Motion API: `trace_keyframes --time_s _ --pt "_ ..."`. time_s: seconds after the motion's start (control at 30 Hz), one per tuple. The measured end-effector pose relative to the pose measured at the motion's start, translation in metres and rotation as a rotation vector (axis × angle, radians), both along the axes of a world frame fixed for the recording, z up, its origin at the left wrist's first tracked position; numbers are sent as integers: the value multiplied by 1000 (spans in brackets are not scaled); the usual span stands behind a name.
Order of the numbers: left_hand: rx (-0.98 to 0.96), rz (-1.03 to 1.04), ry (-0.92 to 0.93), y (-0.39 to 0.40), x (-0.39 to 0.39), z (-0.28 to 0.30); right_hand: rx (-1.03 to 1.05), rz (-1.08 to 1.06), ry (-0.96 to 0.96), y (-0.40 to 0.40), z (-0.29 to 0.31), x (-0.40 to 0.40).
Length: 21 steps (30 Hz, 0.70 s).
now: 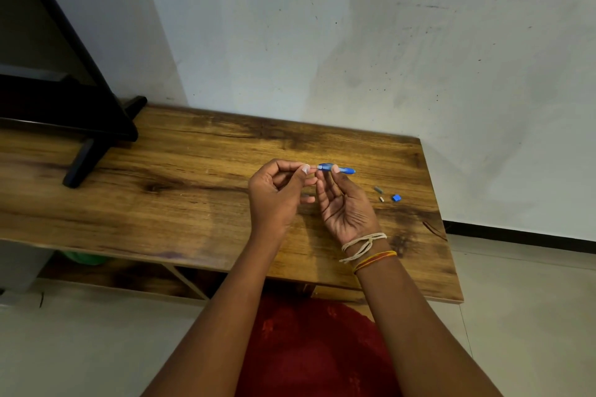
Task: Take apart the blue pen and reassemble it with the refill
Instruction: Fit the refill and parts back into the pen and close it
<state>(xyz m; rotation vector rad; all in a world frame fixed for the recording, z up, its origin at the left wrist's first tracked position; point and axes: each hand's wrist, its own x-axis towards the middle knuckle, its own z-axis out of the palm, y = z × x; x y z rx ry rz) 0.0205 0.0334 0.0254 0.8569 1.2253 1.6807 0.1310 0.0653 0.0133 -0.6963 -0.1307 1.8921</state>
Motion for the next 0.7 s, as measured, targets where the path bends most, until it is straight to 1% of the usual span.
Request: trace_keyframes --time_s 0.17,0.47,0.6,0.7 --pt "-3 3 14 1 -2 -2 6 10 -18 0 0 -1" --pt "-18 10 -20 2 -6 0 6 16 -24 -1 3 -5" --pt "-22 12 6 1 -7 0 23 24 -34 -1 1 -6" --pt "-36 21 66 0 -9 -1 44 36 -41 0 1 -8"
